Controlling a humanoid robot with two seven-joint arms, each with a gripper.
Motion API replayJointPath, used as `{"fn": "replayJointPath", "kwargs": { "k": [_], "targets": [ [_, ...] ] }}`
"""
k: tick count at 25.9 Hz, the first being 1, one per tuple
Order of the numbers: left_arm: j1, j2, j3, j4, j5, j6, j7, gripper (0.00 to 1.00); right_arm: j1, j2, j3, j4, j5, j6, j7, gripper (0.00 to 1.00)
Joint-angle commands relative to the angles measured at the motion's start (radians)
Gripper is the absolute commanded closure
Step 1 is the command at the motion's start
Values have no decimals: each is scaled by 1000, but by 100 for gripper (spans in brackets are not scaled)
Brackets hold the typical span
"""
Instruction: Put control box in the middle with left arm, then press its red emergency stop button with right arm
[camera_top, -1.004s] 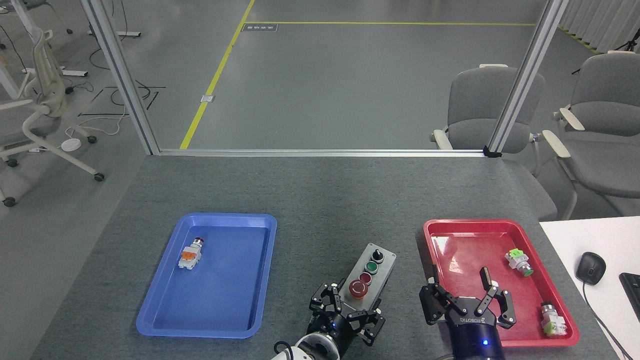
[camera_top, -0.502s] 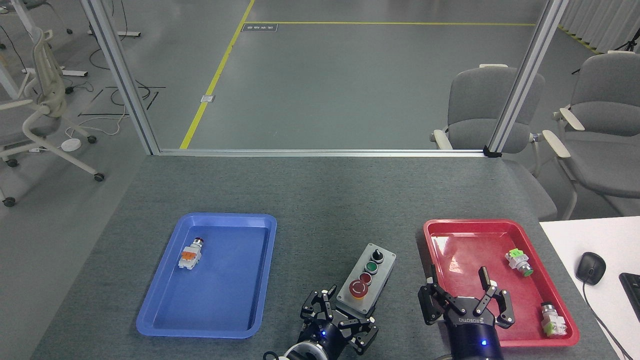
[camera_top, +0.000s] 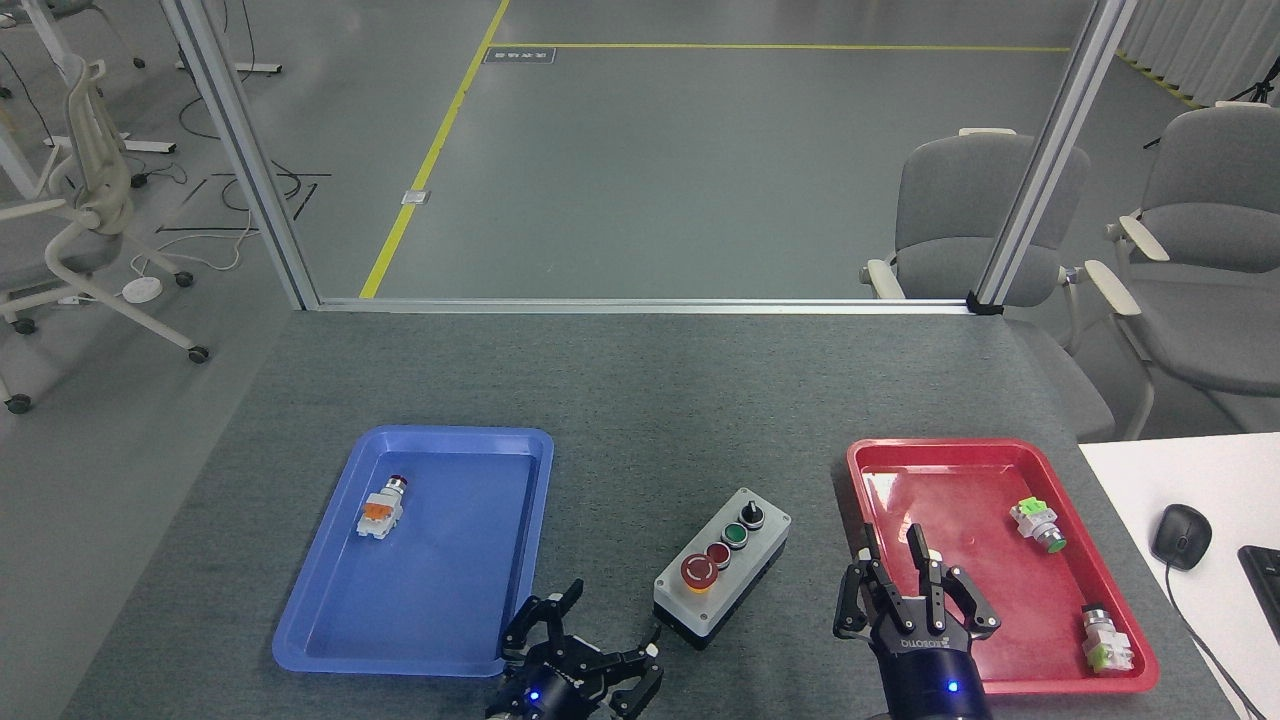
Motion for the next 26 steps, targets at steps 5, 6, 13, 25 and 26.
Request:
{"fn": "replayJointPath", "kwargs": {
  "k": [5,6,13,25,26],
  "targets": [
    [149,102,348,-254,0,-111,1,1,1,8,7,4,69,-51,-6,100],
    [152,101,410,-253,0,-124,1,1,1,17,14,7,75,-51,-6,100],
    [141,59,687,-150,9,-137,7,1,-8,55,63,32,81,-81,-1,100],
    [11,16,796,37,9,-130,20,1,-109,104,211,240,138,5,69,100],
    [11,16,796,37,9,-130,20,1,-114,104,214,257,140,5,69,100]
  ]
}}
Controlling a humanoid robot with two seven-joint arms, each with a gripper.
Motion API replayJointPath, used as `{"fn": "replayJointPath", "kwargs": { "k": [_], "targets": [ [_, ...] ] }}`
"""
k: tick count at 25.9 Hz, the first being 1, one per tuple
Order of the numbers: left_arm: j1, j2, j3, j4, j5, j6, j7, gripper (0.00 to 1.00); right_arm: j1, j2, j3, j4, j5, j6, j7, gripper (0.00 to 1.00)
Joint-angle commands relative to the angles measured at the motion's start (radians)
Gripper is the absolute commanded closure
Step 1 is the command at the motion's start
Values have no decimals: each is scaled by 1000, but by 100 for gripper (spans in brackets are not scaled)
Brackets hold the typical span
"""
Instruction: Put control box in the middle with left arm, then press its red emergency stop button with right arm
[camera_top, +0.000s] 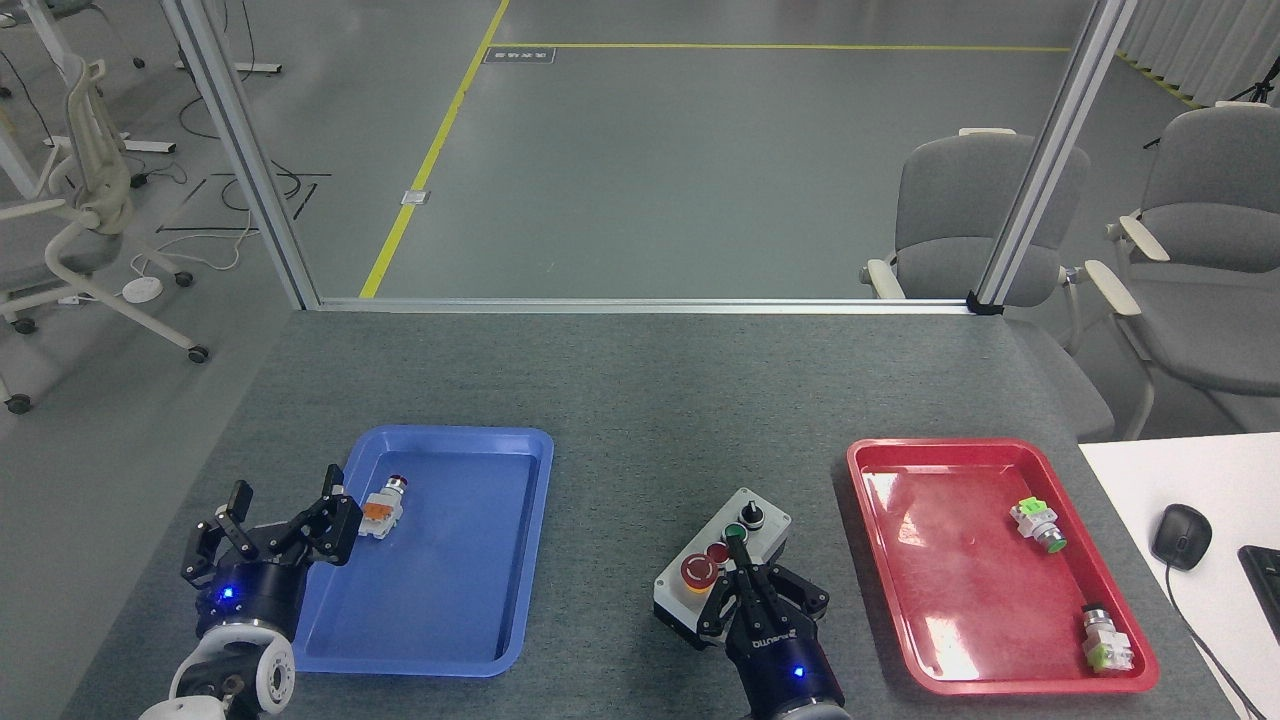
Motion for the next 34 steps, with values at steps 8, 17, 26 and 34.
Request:
{"fn": "replayJointPath", "kwargs": {
  "k": [8,17,26,34],
  "targets": [
    [-15,-1,8,3,-2,-15,54,1,-36,15,41,115,25,15,20,100],
    [-18,6,8,5,-2,-15,43,1,-37,15,36,157,21,18,19,100],
    [-12,7,9,6,-2,-14,42,1,-34,12,24,43,-30,40,11,100],
    [23,-7,3,46,0,-14,52,1,7,2,-25,-89,-62,35,13,100]
  ]
}}
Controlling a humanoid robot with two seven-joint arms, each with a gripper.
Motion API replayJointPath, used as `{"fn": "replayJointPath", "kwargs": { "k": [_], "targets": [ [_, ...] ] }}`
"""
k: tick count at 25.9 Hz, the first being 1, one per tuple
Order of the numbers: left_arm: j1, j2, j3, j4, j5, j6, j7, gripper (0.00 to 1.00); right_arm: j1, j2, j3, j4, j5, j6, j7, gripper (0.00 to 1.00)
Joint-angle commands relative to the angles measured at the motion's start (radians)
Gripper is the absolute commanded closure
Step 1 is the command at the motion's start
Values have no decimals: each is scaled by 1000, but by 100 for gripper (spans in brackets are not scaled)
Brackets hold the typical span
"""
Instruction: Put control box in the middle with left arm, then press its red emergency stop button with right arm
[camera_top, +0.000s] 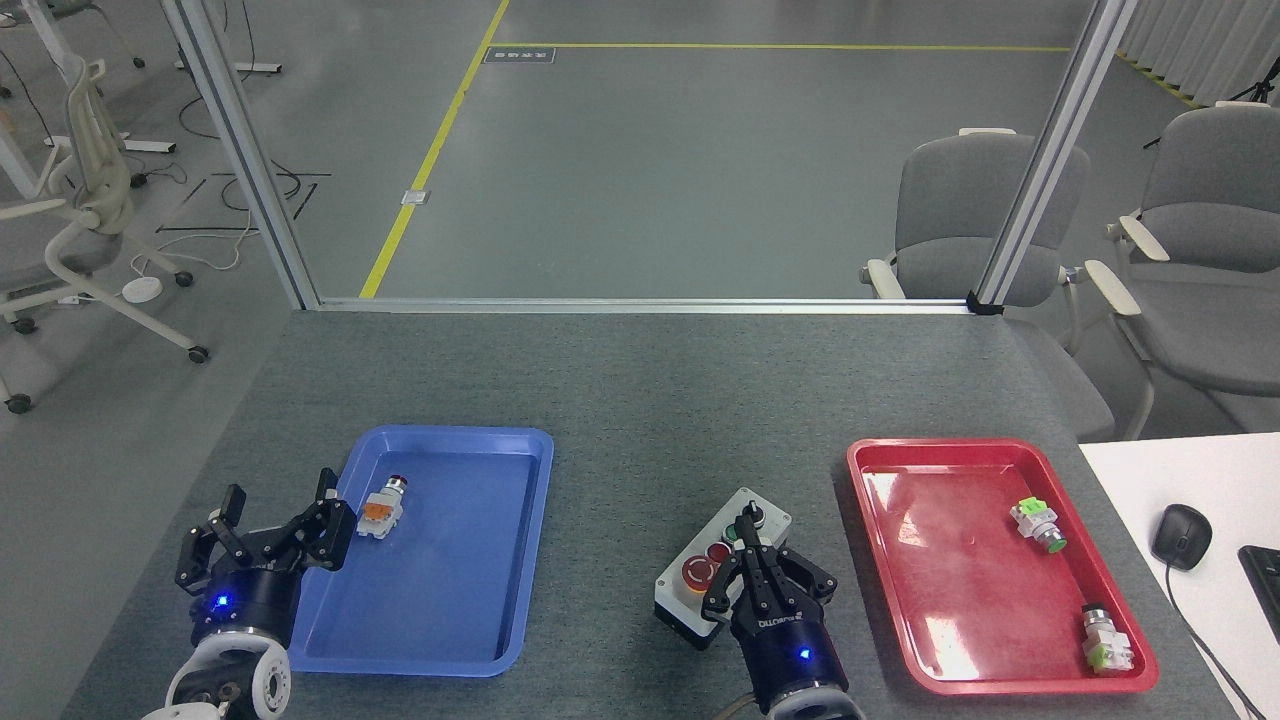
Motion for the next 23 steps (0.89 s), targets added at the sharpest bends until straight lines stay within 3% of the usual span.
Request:
{"fn": "replayJointPath", "kwargs": {
  "k": [1,3,4,6,7,8,11,23],
  "targets": [
    [9,-11,-7,38,0,0,9,1,25,-4,-30,-61,-15,-9,-2,95],
    [9,-37,-7,59,0,0,9,1,39,-4,-50,-84,-27,-9,-2,80],
    [6,-49,-7,65,0,0,7,1,42,-5,-56,-93,-32,-9,-2,68],
    [0,-51,-7,74,0,0,-1,1,57,-10,-84,-110,-38,-5,-3,23],
    [-2,-52,-7,76,0,0,-1,1,64,-17,-96,-121,-38,-5,-3,8],
    [-2,-56,-7,76,0,0,-1,1,70,-25,-108,-127,-38,-6,-5,4],
    [-2,-83,-7,71,-1,1,9,1,85,-36,-137,-130,-56,-9,-40,2],
    [-2,-85,-7,73,0,1,9,1,88,-106,-193,-141,-67,1,-37,2]
  ]
}}
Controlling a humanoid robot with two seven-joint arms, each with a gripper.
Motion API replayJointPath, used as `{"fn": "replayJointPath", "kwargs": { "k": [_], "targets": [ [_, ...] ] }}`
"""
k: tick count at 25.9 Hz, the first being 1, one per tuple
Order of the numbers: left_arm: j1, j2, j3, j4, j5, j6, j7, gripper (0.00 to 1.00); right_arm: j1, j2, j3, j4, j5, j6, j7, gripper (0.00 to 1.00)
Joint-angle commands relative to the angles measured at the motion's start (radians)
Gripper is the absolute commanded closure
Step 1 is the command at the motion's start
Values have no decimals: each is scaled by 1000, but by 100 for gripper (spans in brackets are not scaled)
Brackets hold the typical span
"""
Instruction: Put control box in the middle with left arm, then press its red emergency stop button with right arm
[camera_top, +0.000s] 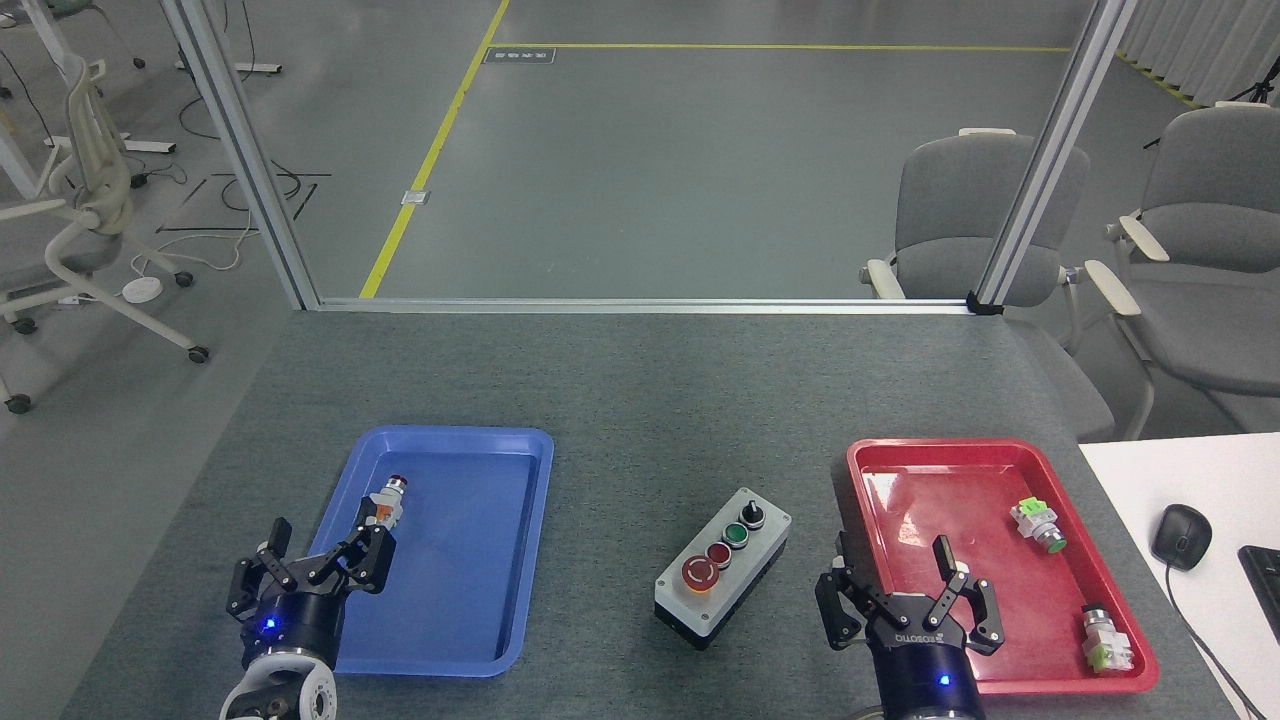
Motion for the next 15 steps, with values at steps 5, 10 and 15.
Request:
{"fn": "replayJointPath", "kwargs": {
  "k": [5,10,15],
  "targets": [
    [0,0,1,0,0,0,0,1,11,-16,-12,3,-6,-5,15,2],
    [0,0,1,0,0,0,0,1,14,-13,-8,6,-34,-8,13,2],
    [0,0,1,0,0,0,0,1,14,-15,-8,6,-38,-5,15,2]
  ]
}}
